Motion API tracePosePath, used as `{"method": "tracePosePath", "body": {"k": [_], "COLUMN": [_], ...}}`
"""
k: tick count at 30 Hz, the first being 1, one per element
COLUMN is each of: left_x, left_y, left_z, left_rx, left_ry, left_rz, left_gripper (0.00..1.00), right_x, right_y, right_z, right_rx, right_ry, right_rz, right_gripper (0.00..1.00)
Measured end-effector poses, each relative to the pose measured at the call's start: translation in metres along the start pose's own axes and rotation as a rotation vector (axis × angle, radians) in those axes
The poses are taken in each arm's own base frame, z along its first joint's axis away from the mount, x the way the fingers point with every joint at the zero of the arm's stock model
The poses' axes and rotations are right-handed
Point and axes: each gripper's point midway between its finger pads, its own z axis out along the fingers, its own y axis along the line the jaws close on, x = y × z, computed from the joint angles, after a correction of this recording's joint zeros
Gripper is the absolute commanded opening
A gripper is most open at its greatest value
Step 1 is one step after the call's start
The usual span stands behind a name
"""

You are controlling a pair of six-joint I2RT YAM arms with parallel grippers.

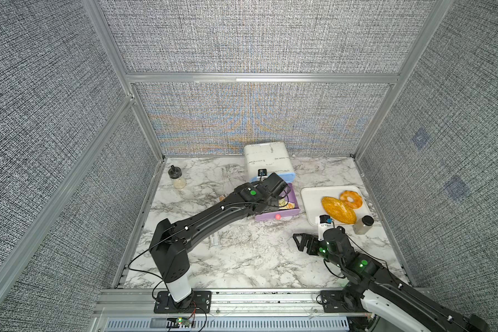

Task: Place the cookies into the drawer by color
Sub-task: Place the cookie in the drawer.

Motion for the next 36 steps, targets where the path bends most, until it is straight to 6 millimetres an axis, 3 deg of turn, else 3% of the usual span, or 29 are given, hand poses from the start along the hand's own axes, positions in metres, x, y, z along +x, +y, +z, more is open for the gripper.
{"method": "tracePosePath", "body": {"k": [5,13,22,24,28,30,33,36], "left_x": [-0.009,-0.014,-0.012,-0.012,-0.017,-0.019,-0.022,-0.027], "left_y": [-0.029,-0.059,-0.078,-0.08,-0.078,-0.072,-0.062,-0.059], "left_z": [0.016,0.046,0.078,0.084,0.094,0.096,0.087,0.06], "left_rx": [0.039,0.09,0.104,0.101,0.087,0.073,0.059,0.075], "left_ry": [0.005,0.023,0.046,0.048,0.049,0.056,0.06,0.041], "left_rz": [0.074,0.136,0.166,0.169,0.157,0.137,0.125,0.106], "left_gripper": [0.29,0.29,0.3,0.35,0.65,0.73,0.81,0.89], "right_x": [-0.002,0.002,0.004,0.004,0.003,0.002,0.001,0.0], "right_y": [-0.005,-0.013,-0.015,-0.016,-0.016,-0.016,-0.016,-0.015], "right_z": [-0.002,-0.002,-0.002,-0.002,-0.002,-0.003,-0.004,-0.005], "right_rx": [0.009,0.02,0.016,0.02,0.017,0.016,0.012,0.006], "right_ry": [-0.008,0.007,0.014,0.013,0.009,0.005,0.002,0.001], "right_rz": [0.004,0.009,0.013,0.016,0.018,0.017,0.016,0.014], "right_gripper": [0.98,0.98,0.98,0.98,0.98,0.99,0.99,0.99]}}
